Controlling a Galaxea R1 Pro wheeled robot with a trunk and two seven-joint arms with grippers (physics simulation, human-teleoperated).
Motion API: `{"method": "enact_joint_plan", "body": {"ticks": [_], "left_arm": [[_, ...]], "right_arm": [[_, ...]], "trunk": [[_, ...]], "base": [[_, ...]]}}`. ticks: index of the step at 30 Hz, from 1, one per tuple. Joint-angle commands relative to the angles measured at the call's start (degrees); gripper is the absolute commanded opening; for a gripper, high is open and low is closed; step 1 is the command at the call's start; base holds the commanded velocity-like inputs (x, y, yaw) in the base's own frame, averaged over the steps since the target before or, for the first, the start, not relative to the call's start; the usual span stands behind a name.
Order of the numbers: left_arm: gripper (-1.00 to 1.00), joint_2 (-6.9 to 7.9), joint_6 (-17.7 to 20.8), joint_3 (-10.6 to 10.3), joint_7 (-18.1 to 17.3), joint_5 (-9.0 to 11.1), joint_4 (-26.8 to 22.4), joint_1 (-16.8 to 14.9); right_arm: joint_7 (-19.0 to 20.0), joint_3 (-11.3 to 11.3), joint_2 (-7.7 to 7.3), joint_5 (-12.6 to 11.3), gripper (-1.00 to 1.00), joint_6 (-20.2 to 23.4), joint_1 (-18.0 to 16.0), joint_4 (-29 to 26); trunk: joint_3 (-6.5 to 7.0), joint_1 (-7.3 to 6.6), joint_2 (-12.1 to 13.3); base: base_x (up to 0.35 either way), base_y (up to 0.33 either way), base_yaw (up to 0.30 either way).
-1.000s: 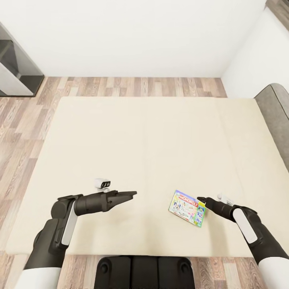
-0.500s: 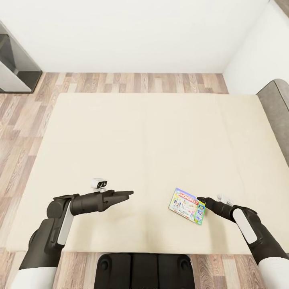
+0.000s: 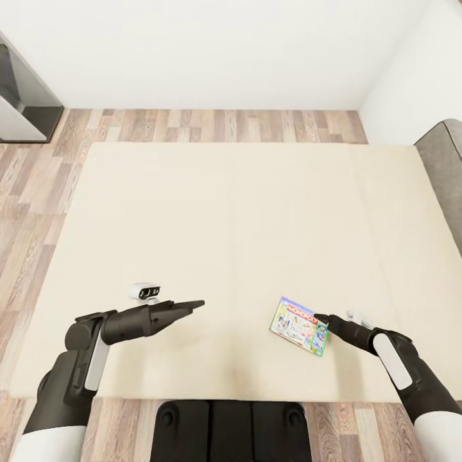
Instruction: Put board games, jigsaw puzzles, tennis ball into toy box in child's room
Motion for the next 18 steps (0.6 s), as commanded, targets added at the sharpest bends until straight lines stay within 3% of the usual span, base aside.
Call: {"method": "enact_joint_plan", "body": {"ticks": [1, 18], "left_arm": [[1.00, 0.05, 0.61, 0.16, -0.23, -0.04, -0.01, -0.01], [1.00, 0.21, 0.52, 0.74, -0.23, -0.04, -0.01, -0.01]], "right_arm": [[0.52, -0.13, -0.01, 0.15, 1.00, 0.32, -0.03, -0.03], [1.44, -0.13, -0.09, 0.18, 1.00, 0.29, -0.04, -0.03]], "trunk": [[-0.15, 0.03, -0.09], [-1.74, 0.03, -0.09]], "base": [[0.000, 0.000, 0.000], [0.000, 0.000, 0.000]]}}
